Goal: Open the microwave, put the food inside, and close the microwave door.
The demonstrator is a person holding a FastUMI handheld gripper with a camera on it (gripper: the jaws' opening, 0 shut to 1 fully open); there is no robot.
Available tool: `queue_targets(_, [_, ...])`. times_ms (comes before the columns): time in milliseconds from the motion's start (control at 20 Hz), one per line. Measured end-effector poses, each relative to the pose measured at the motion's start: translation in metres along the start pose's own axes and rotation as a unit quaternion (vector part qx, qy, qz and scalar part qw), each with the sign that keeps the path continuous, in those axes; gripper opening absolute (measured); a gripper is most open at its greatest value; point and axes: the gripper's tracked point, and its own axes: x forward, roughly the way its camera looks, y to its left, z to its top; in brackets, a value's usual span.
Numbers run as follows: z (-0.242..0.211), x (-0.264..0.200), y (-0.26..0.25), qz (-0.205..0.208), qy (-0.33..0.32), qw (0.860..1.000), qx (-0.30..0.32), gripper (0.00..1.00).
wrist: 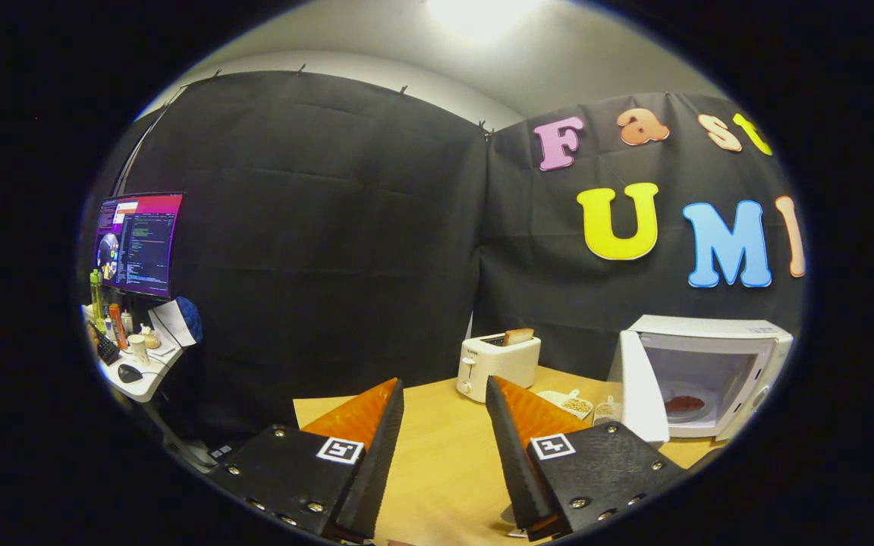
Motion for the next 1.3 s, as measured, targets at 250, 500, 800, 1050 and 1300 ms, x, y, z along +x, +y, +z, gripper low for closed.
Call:
queue_targets(250, [-0.046,0.01,-0.028,-0.055,0.04,0.998,0.004,0.38])
queue_targets(500, [-0.075,0.001,-0.05,-0.071,0.06,0.995,0.02,0.01])
queue_targets(800, [-0.076,-0.03,-0.114,-0.152,0.054,0.986,0.034,0.01])
queue_targets(1050, [-0.073,-0.059,-0.185,-0.23,0.048,0.972,0.016,0.01])
queue_targets(1300, [-0.071,-0.075,-0.256,-0.3,0.052,0.952,0.018,0.01])
